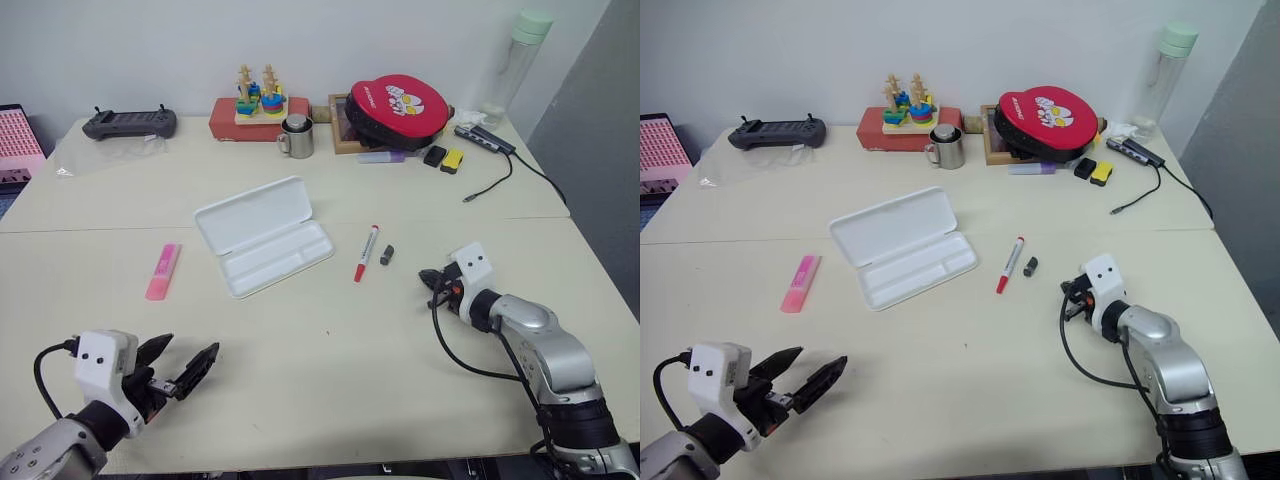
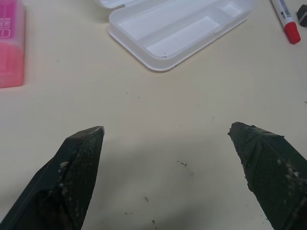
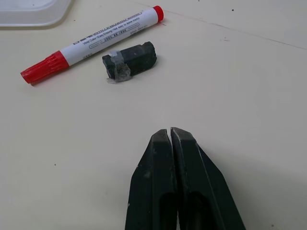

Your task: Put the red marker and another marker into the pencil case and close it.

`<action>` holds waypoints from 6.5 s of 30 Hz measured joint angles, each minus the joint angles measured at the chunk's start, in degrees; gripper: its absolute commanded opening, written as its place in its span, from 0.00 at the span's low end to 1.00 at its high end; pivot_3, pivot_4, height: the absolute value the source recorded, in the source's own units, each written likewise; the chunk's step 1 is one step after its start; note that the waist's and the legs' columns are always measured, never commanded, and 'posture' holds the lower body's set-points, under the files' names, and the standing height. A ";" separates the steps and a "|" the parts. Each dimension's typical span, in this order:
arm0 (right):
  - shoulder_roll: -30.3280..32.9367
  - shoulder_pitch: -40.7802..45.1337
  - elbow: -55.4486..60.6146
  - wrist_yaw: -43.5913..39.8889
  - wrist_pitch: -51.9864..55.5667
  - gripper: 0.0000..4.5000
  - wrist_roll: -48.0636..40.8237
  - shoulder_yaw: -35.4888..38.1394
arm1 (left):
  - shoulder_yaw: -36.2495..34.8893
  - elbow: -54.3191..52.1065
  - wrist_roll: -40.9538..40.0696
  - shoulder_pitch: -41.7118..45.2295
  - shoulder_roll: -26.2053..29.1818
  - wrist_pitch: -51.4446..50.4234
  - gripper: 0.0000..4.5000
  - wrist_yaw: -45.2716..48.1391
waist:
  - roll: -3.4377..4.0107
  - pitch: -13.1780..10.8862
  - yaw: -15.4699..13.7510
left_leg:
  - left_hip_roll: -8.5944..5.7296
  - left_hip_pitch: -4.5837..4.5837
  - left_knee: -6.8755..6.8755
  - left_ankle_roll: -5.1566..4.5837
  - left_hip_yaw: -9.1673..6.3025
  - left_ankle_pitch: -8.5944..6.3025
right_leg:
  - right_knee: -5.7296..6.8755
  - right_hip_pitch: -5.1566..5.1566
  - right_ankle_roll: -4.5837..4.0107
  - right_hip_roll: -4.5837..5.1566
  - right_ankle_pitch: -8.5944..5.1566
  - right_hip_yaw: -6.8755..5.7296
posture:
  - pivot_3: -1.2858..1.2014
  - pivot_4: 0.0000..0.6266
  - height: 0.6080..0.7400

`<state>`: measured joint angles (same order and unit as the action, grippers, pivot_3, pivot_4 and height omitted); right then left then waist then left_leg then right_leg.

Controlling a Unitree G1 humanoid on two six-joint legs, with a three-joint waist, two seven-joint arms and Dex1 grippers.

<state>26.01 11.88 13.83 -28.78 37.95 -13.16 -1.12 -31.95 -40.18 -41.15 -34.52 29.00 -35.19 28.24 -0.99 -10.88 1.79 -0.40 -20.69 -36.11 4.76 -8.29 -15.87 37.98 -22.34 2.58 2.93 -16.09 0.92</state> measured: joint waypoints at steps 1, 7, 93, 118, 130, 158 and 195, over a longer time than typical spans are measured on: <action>0.00 0.00 0.00 0.00 0.00 0.01 -0.02 0.00 | 0.00 0.02 0.00 0.01 -0.09 0.17 1.00 0.01 | 0.00 0.00 0.00 | 0.00 0.00 0.00 0.00 0.00 0.00 | 0.00 0.00 0.00 0.00 0.00 0.00 | 0.52 0.24 1.00; 0.09 0.03 0.00 -0.21 0.00 0.01 -0.43 0.00 | -0.99 0.31 -0.17 0.53 0.14 0.53 1.00 -0.12 | -0.01 0.00 0.01 | 0.00 0.00 0.00 0.00 0.00 0.00 | 0.01 0.00 0.00 0.00 0.00 0.00 | 0.52 0.24 1.00; -2.43 32.20 -27.52 -37.61 -40.24 0.99 9.91 -23.12 | 0.41 5.22 0.48 7.55 6.58 -3.34 1.00 2.61 | -0.06 0.04 0.10 | 0.15 0.08 -0.02 0.01 0.34 0.01 | 0.01 0.00 0.04 -0.01 0.13 0.04 | 0.52 0.24 1.00; -19.70 51.40 -66.16 -36.38 -41.70 0.99 14.90 -22.65 | 0.23 2.40 0.47 4.87 4.43 -4.27 1.00 1.19 | -0.04 0.02 0.58 | 0.19 0.08 0.02 0.00 0.36 0.01 | 0.09 -0.11 -0.02 -0.06 0.17 0.05 | 0.52 0.24 1.00; -20.51 52.43 -76.80 -34.85 -45.11 0.99 18.84 -21.92 | 0.13 1.42 0.47 3.66 3.26 -4.37 1.00 0.46 | -0.04 0.02 0.96 | 0.20 -0.07 0.02 0.01 0.40 0.01 | 0.16 -0.32 -0.03 -0.06 0.17 0.09 | 0.52 0.24 1.00; -19.80 52.23 -73.66 -41.09 -48.45 0.01 25.40 -22.73 | 0.81 1.44 0.48 5.13 2.46 -4.38 1.00 -0.48 | -0.04 0.02 1.17 | 0.20 -0.07 0.01 0.01 0.40 0.01 | 0.17 -0.32 -0.03 -0.06 0.18 0.08 | 0.52 0.24 1.00; 6.88 20.06 -3.81 -48.72 -17.09 0.01 20.17 -27.53 | 2.47 6.92 3.08 8.25 5.96 -4.37 1.00 3.08 | -0.11 0.06 0.04 | 0.18 -0.09 -0.05 0.01 0.39 0.01 | 0.07 -0.26 -0.01 -0.03 0.22 0.05 | 0.52 0.24 1.00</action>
<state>32.89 31.95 10.02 -77.50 20.86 7.00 -28.65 -29.49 -33.27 -38.07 -26.28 34.96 -39.56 31.32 -1.10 -10.82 1.83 -0.21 -20.78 -36.15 4.77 -7.89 -15.86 38.05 -22.59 2.57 2.91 -15.87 0.97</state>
